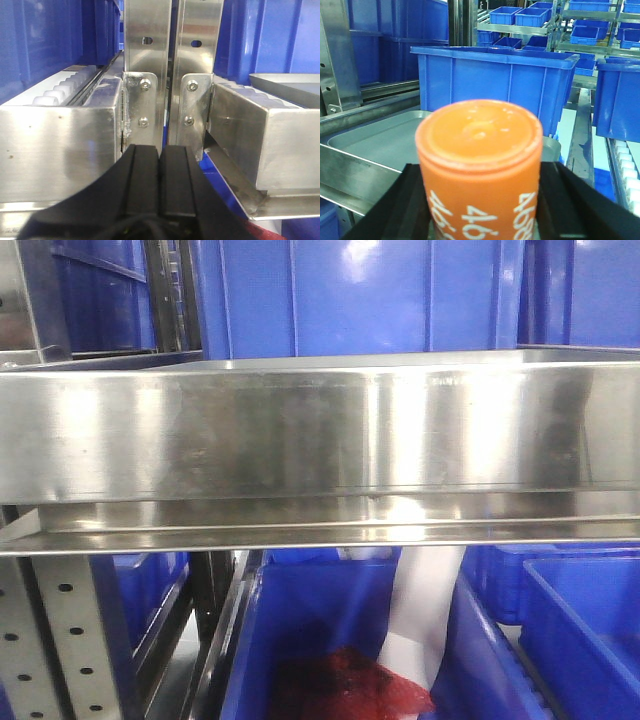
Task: Grab orange capacitor from left shelf to right conveyor
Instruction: 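Hold the capacitor in the right gripper while backing away from the shelf, then drive the base across the room toward the conveyor, capacitor held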
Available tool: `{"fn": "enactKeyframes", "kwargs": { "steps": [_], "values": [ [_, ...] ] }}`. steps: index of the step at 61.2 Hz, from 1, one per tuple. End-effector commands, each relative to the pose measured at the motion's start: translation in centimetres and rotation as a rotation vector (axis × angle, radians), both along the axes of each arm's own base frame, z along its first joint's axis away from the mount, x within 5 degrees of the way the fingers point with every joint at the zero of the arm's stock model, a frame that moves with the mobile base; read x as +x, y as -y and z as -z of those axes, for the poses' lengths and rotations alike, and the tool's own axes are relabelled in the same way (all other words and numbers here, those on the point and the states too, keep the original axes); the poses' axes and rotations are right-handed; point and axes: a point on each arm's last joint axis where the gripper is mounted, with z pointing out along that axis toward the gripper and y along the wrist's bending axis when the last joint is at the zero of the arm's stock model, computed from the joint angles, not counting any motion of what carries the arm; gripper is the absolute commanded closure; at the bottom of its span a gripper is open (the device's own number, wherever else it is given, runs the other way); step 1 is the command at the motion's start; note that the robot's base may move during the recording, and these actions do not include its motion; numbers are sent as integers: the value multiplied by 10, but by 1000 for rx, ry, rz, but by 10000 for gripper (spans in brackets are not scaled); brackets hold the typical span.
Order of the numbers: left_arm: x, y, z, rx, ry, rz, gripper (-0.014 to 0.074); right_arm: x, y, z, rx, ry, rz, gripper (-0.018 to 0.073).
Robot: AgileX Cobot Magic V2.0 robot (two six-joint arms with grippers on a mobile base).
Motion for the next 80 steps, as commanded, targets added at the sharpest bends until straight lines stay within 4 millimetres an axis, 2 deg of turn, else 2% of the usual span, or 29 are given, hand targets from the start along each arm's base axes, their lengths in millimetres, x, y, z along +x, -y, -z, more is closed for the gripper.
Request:
{"fn": "enactKeyframes", "kwargs": {
  "steps": [1, 80],
  "values": [
    [-2, -1, -10, -20, 105, -1, 723, -1, 0, -16, 22, 101, 5, 480],
    [-2, -1, -10, -20, 105, -1, 723, -1, 0, -16, 22, 100, 5, 480]
  ]
}}
